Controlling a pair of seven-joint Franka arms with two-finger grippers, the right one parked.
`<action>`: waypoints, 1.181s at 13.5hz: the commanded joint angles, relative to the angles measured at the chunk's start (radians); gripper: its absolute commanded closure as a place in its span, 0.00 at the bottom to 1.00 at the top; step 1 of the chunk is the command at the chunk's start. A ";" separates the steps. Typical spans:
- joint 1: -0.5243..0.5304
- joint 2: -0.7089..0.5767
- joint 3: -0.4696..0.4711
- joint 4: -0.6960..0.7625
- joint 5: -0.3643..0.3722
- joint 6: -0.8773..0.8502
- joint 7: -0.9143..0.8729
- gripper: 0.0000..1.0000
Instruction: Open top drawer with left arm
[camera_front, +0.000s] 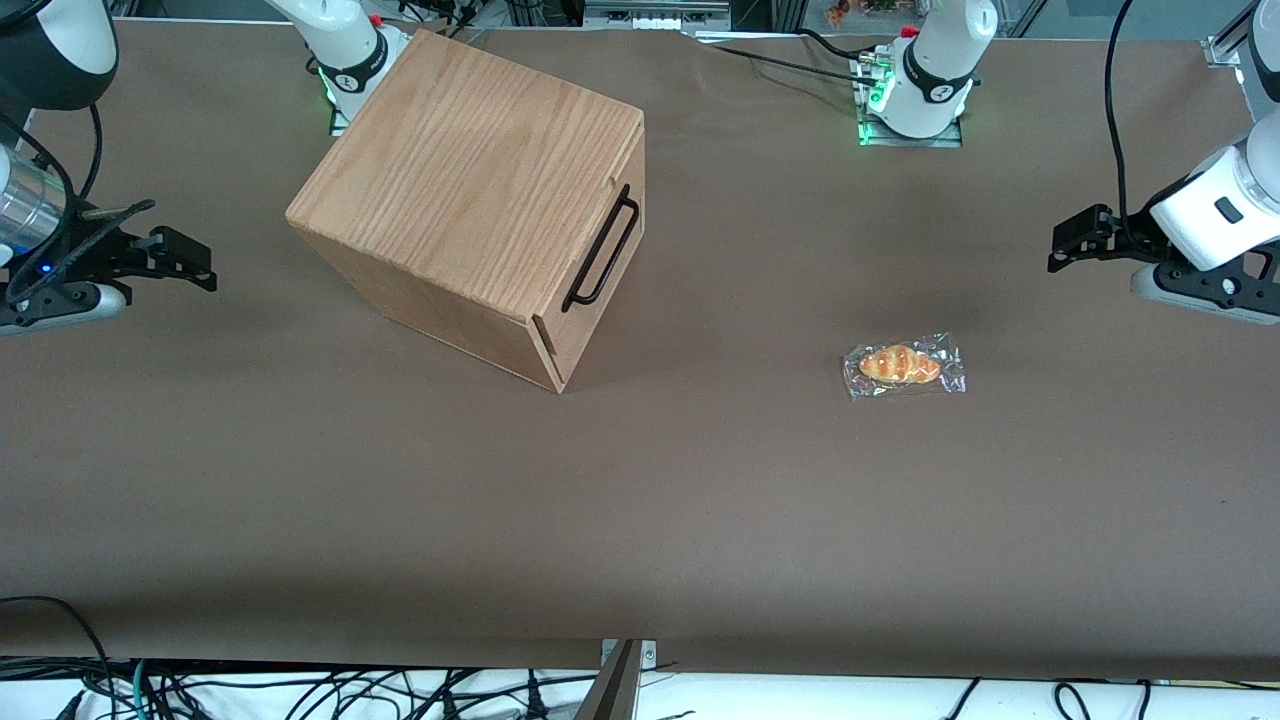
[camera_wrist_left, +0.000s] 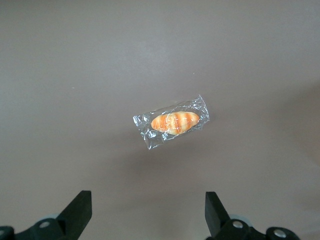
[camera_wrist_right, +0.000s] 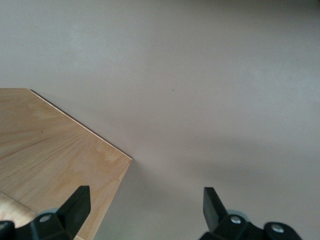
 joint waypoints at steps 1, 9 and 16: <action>-0.001 -0.016 -0.007 -0.016 0.030 0.007 -0.010 0.00; -0.013 0.071 -0.034 -0.014 -0.111 -0.036 -0.159 0.00; -0.264 0.283 -0.105 0.070 -0.147 -0.019 -0.207 0.00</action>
